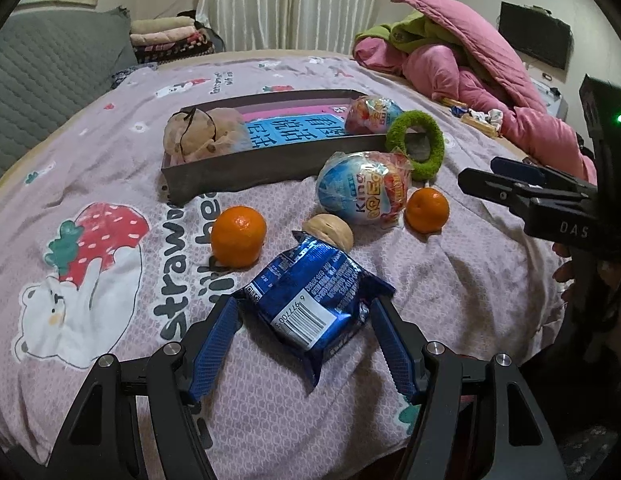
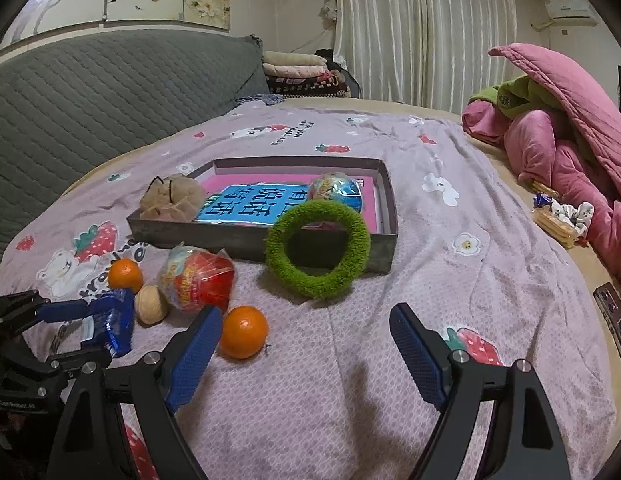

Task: Organize objects
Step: 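Move left gripper onto the blue snack packet and close on it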

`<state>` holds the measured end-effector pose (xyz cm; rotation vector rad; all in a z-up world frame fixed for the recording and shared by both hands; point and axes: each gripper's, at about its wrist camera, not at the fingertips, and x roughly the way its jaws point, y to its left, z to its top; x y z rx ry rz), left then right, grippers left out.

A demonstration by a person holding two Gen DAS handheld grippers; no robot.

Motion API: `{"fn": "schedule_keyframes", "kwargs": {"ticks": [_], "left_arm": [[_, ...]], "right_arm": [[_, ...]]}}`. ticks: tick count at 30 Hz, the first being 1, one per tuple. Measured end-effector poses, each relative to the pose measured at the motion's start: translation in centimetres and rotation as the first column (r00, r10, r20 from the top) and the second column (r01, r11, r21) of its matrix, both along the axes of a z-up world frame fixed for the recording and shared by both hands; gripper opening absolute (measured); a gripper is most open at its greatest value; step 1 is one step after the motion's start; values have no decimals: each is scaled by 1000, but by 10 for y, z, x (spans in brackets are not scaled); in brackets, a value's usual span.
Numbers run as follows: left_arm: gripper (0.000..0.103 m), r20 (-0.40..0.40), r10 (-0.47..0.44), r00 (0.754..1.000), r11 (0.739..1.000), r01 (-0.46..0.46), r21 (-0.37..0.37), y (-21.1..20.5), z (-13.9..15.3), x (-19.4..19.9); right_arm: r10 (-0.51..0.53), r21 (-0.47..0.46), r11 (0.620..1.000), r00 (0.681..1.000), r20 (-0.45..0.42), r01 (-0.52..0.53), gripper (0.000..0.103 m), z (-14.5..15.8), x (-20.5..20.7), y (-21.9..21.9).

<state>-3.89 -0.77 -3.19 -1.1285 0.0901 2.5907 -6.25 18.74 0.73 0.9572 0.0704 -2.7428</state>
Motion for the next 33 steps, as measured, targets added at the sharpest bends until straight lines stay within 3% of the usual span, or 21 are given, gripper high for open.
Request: {"fn": "schedule_keyframes", "kwargs": {"ticks": [33], "left_arm": [[71,42,-16,999,989,9,150,-2,-12,-35]], "right_arm": [[-52,1,999,998,32,52,85,-6,-38,11]]}}
